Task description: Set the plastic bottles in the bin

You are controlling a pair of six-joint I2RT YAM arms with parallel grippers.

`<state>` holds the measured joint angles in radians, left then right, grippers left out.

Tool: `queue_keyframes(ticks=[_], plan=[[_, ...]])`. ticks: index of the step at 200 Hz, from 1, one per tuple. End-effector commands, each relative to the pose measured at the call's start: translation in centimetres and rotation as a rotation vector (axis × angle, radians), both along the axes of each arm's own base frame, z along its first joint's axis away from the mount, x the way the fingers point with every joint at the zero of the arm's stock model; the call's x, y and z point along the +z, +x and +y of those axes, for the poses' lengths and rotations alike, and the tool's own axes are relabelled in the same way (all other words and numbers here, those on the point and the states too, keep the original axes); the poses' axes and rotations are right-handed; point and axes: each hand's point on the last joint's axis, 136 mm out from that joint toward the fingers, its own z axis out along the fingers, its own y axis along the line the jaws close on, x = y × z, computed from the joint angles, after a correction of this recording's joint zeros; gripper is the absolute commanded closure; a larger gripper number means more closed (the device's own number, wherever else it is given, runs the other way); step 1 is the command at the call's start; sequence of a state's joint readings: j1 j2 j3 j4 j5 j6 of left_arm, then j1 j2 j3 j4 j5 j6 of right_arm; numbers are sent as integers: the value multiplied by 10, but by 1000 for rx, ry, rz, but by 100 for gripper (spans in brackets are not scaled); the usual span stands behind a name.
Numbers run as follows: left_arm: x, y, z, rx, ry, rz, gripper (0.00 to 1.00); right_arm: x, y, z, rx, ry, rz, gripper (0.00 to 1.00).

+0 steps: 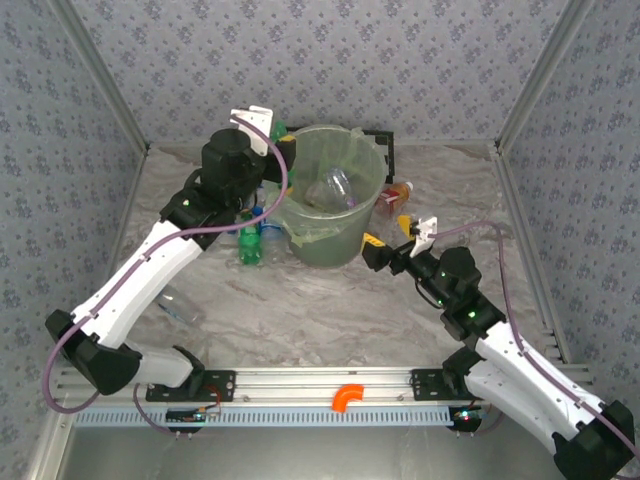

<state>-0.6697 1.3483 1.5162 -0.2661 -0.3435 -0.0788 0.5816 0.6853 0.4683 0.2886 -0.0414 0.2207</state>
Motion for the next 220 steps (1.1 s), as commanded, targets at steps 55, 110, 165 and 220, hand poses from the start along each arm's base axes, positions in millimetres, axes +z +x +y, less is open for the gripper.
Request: queue_keyframes(ticks=[55,110,165,220], plan=[[21,9,-19,-52,-13,-44,49,5,0,3,0,-18,-33,1],[-1,15,-23,-44,-5,-8,48,5,0,4,0,-22,-33,0],[-9,15,-20,-28,-4,8,36,4,0,3,-6,-26,-33,0],[-5,12,-13,-4,-13,2,0,4,1,3,-12,-28,-30,0]])
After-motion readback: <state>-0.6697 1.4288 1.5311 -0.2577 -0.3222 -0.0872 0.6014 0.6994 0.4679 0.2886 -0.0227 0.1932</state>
